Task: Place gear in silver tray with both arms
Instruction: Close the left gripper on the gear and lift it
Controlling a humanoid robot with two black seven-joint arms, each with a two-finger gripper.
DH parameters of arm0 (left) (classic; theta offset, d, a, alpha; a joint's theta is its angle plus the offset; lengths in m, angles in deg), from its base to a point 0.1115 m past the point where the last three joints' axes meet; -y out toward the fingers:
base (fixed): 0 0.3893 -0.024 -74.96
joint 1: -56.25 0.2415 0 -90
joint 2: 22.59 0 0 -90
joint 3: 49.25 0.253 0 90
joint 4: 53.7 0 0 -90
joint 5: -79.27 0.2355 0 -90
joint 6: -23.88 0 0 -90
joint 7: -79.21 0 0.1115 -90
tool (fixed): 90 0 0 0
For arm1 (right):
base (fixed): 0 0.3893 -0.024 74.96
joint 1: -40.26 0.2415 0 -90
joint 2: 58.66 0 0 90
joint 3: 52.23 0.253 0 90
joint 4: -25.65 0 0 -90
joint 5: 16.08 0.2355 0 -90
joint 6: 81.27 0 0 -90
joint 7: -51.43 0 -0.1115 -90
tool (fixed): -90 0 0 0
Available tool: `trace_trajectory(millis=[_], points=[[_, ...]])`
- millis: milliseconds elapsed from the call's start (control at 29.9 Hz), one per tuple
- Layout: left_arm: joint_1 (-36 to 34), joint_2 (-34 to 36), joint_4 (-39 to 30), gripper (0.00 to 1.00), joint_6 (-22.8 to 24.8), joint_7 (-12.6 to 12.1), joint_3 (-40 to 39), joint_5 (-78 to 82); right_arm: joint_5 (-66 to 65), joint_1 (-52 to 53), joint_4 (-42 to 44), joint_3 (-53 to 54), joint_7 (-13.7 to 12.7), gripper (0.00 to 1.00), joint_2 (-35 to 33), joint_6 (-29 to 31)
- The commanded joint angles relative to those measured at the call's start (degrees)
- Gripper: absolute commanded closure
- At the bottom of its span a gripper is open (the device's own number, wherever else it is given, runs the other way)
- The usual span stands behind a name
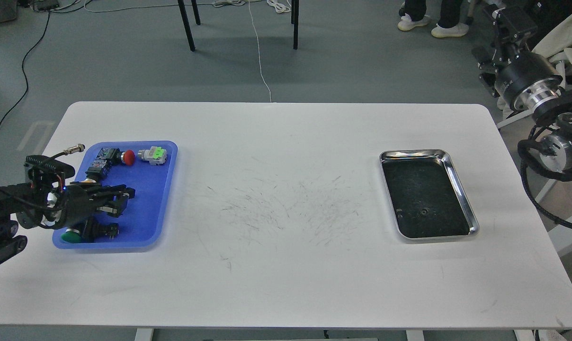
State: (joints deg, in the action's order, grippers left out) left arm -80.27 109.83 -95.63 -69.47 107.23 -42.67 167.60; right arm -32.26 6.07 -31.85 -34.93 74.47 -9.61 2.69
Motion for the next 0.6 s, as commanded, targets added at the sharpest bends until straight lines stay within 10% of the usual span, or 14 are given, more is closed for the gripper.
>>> trace_trajectory(millis=[0, 568], points=[[-1.90, 1.78, -1.48, 0.83, 0.27, -0.02, -0.33, -0.61, -0.08, -0.09, 0.02, -0.08, 0.08, 0.08, 0.00, 0.06], [-16.41, 0.56, -7.81, 0.95, 2.91, -0.02, 0.19, -4.04, -0.08, -0.17, -0.06, -0.17, -0.10, 0.08, 0.00, 0.06]])
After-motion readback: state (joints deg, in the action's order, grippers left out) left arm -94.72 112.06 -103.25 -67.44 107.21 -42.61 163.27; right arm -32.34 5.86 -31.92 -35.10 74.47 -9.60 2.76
